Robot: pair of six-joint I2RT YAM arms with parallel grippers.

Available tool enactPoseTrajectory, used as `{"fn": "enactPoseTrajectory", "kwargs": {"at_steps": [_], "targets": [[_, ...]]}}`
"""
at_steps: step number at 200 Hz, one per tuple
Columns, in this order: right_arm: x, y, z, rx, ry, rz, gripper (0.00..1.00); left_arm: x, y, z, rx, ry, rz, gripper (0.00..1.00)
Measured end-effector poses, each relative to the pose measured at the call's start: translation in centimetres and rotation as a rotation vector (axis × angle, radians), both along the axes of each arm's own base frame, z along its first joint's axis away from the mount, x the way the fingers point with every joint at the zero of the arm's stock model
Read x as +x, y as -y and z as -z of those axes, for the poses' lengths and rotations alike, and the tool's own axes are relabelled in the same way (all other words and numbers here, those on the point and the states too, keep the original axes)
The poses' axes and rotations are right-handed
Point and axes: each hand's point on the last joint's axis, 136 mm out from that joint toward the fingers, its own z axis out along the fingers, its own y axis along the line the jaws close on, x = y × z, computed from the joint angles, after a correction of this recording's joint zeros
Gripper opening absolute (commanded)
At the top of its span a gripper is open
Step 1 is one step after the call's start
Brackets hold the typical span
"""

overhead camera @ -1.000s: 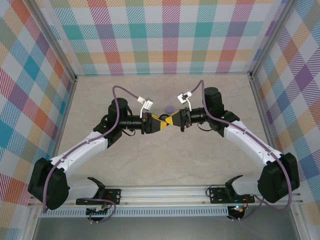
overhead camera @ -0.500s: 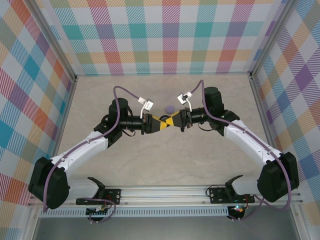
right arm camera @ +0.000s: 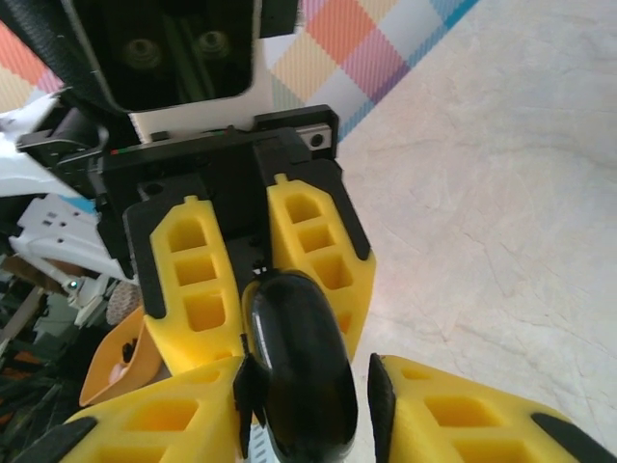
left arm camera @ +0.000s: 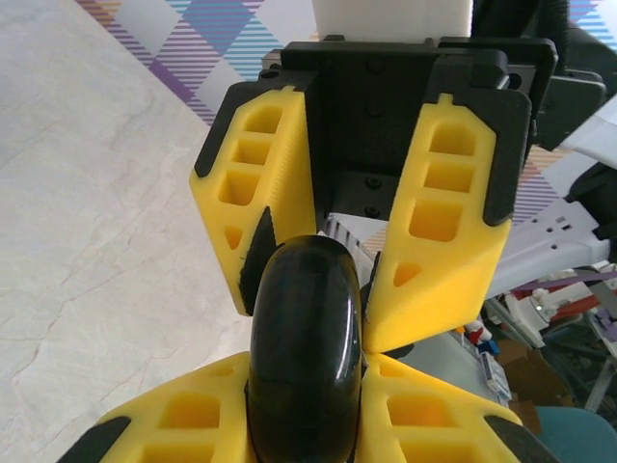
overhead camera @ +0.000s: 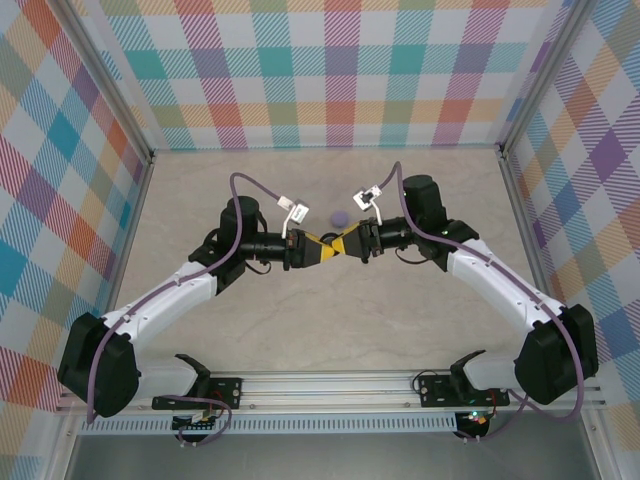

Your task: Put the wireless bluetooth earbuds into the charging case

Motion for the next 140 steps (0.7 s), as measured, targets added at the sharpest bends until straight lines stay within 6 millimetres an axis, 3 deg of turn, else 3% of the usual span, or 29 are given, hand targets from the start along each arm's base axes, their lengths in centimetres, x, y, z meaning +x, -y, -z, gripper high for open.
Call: {"fn": "enactPoseTrajectory", "kwargs": {"at_steps": [54,140], "targets": [[0.8,1.3,-0.3,-0.084,0.044,0.123,0.56,1.0,-0.2,-0.1,0.054,0.175,-0.022,0.03],[0.1,1.9,-0.3,-0.129,0.063,0.142,0.59,1.7,-0.2,-0.1,0.093,0.471,0.003,0.01]]}}
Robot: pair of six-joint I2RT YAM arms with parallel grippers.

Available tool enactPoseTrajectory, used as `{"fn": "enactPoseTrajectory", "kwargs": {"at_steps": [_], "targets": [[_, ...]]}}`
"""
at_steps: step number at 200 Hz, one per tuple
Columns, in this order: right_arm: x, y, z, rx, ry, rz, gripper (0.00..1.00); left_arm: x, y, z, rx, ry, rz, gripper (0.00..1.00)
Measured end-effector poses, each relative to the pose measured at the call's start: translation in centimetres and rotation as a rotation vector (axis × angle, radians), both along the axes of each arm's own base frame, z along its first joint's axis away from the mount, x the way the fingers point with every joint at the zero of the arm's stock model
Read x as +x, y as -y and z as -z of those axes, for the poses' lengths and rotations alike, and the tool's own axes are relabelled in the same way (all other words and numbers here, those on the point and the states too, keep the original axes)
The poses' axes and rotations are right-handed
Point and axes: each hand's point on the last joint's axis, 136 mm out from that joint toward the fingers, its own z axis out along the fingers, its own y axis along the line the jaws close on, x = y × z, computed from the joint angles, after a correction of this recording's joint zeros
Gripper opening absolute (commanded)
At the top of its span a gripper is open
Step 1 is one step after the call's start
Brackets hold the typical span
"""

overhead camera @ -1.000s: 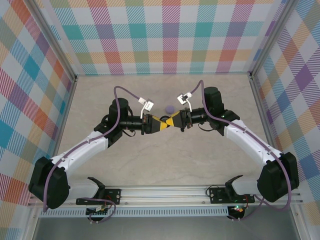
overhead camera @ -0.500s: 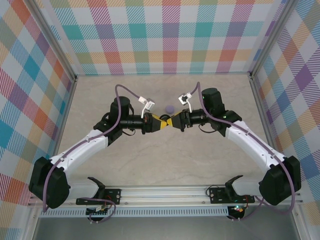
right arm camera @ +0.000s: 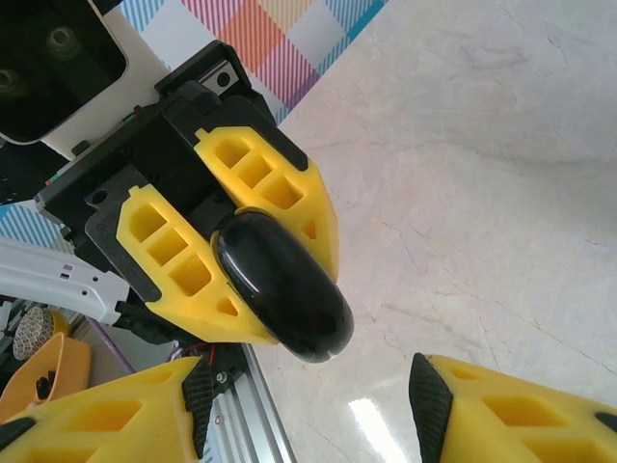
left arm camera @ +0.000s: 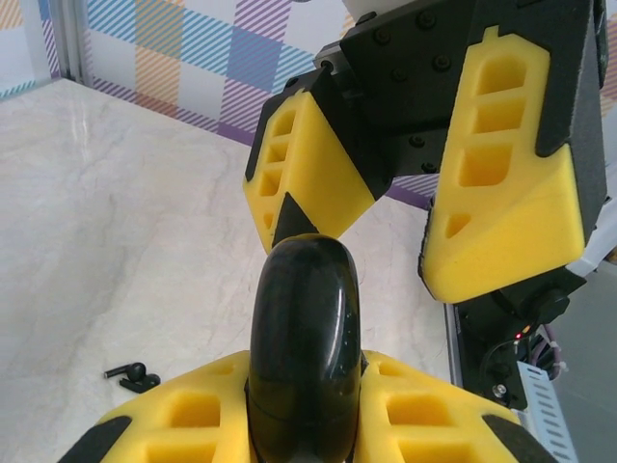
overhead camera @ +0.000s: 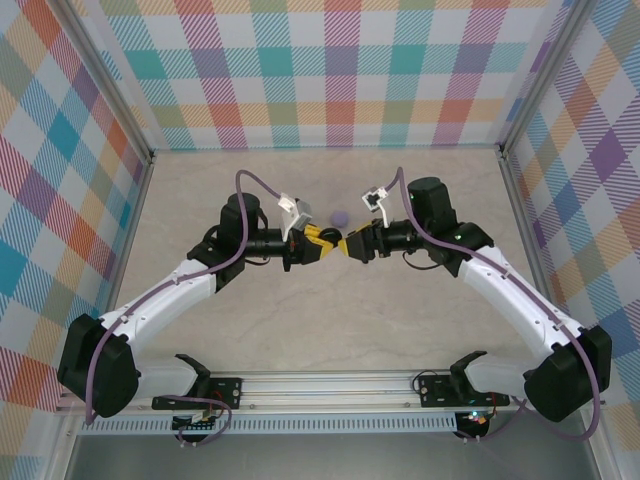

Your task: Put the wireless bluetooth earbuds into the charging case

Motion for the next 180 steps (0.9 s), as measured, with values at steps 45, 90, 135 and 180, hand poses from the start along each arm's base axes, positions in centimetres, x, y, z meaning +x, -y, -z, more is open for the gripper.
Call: {"fn": "enactPoseTrajectory", "kwargs": {"at_steps": [45,90,135,180], "targets": [[-0.1,-0.2,-0.2,-0.001,0.003,-0.005,0.59,-0.9,0.6,0.1,0.013,0.053,0.042,0.01],[0.3,-0.4,-0.3,-0.008,0.011,0.003,0.59,-1.5,0.9,0.5,0.029,0.063,0.066,0.01],[0.6,-0.2,0.0,-0.027,0.013,0.026,0.59,-1.6,0.8,0.8,0.043,0.062,0.071,0.01],[1.2,0.0,-0.1,-0.051,0.03,0.065,0.59,-1.7,0.8,1.1,0.051,0.055,0.073,0.01]]}}
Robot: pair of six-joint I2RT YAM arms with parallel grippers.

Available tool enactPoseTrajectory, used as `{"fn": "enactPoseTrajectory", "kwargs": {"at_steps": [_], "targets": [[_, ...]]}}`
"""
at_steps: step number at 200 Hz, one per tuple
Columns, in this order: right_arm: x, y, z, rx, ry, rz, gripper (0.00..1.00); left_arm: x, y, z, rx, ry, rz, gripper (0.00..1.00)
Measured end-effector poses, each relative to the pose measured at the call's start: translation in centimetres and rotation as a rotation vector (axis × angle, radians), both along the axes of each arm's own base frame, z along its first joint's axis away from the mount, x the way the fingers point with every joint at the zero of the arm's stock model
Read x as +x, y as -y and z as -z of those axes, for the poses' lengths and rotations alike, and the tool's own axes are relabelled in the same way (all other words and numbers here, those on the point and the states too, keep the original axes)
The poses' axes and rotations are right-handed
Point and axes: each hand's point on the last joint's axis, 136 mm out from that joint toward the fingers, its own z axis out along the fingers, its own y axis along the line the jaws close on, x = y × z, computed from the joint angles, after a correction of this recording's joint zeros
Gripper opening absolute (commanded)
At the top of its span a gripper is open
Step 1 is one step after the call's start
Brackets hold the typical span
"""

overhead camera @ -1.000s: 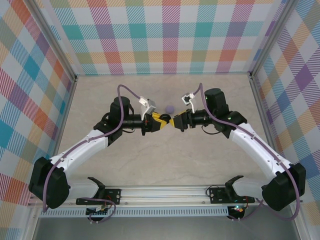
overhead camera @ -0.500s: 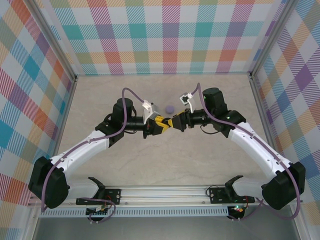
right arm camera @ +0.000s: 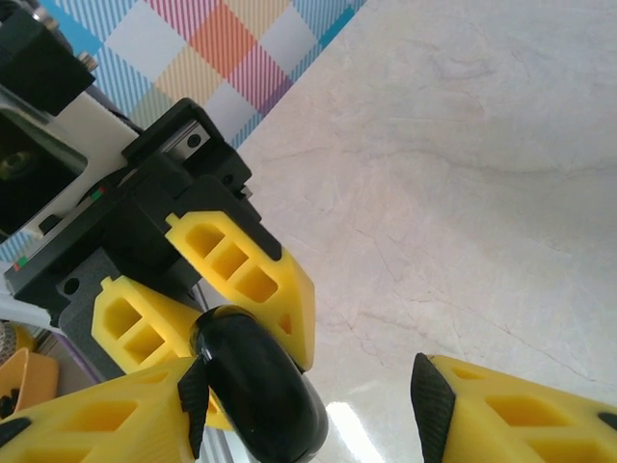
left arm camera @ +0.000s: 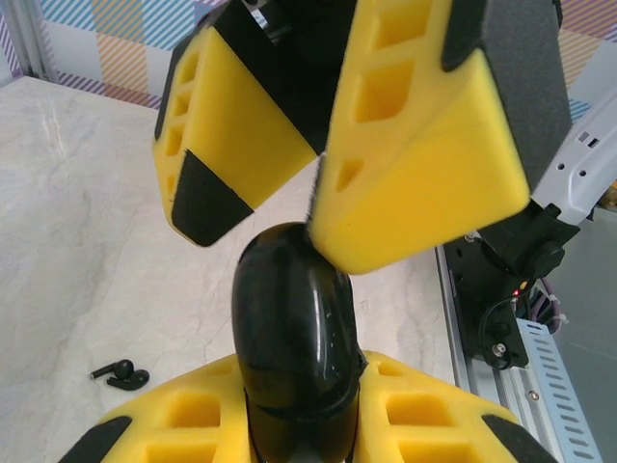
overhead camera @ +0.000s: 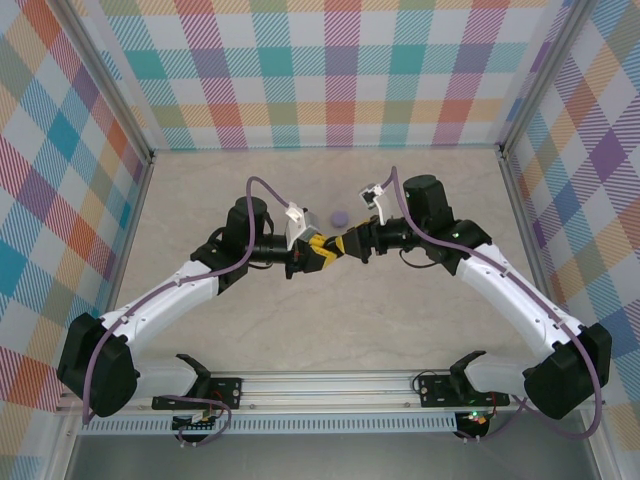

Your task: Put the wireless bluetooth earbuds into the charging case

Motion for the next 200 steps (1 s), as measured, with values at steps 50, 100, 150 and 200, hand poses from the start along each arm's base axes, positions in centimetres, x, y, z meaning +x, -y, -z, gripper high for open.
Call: {"fn": "enactPoseTrajectory", "kwargs": {"at_steps": [50,100,150,200], "targets": [[1.2,0.6,0.3,-0.038,0.025,0.068,0.59,-0.7,0.0,0.4,0.01,-0.013,0.029,0.01],[2.5,1.6,0.8,-0.087,0.045,0.161,0.61,-0.8,0.1,0.2,0.008,-0.007,0.037,0.01],[5.0,5.3,0.9,-0.185,0.08,0.413,0.63,-1.0,0.0,-0.1,0.003,0.001,0.036,0.01],[7.5,7.7,7.7,-0.381,-0.073,0.542,0.63,-2.1,-0.8,-2.5,-0.046,0.065,0.032,0.01]]}}
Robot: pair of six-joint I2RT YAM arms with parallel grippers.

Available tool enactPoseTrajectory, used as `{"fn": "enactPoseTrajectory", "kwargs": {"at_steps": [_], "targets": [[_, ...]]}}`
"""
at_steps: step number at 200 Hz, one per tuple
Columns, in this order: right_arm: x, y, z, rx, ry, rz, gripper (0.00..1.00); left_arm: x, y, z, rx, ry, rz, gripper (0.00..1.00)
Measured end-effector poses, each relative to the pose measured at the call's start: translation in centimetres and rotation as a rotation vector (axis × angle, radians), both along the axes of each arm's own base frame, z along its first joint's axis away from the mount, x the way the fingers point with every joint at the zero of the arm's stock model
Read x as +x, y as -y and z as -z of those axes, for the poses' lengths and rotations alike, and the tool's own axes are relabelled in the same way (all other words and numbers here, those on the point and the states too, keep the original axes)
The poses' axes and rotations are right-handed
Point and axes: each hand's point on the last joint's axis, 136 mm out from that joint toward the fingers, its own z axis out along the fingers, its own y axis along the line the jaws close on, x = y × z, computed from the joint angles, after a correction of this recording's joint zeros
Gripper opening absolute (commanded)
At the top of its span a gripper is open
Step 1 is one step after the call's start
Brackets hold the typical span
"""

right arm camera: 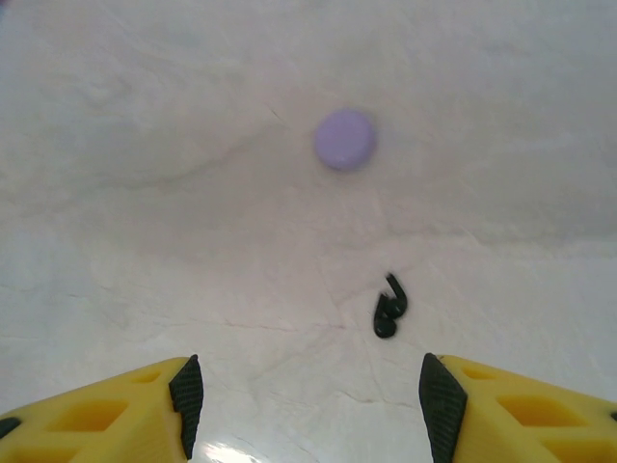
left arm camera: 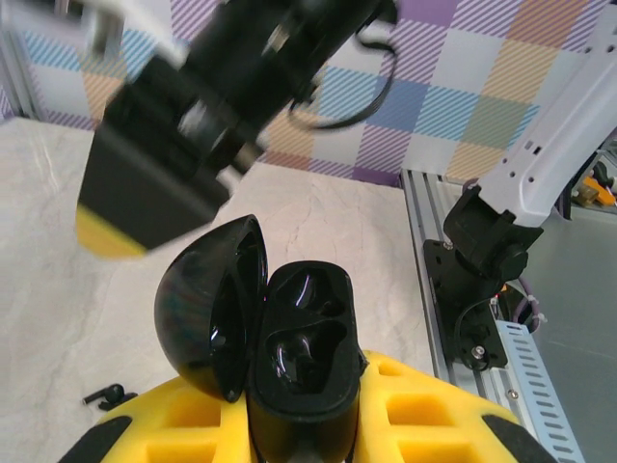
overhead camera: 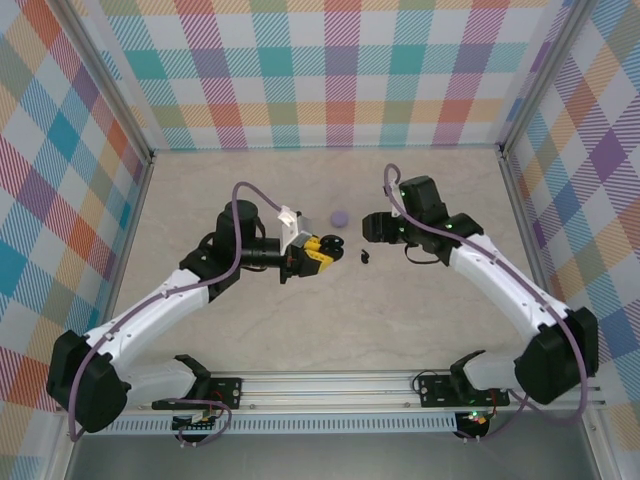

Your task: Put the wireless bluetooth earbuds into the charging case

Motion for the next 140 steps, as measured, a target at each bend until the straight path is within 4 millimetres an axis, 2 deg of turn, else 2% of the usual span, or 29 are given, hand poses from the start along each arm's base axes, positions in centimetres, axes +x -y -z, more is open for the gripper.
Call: {"fn": "enactPoseTrajectory", "kwargs": {"at_steps": [23,42,90,140], "targets": [[0.3,0.0,3.6,-0.052,-0.099,0.008,0.63,-0.5,-0.3,-0.7,-0.018,0.012,-0.004,0.02],[0.7,-0.1,5.7,-0.08,-0.154,0.011,0.62,-0.6,-0.5,-0.8,-0.027,0.015,-0.012,0.02],[2.9,-1.1,9.4,-0.124,-0.26,0.031,0.58,-0.8,-0.9,-0.2,-0.024,-0.012,-0.036,0.03],[3.7,-1.3,13.2,-0.188,-0.375,0.059,0.45,-1.2,-1.3,-0.5,-0.033,-0.011,-0.06,0.04]]}}
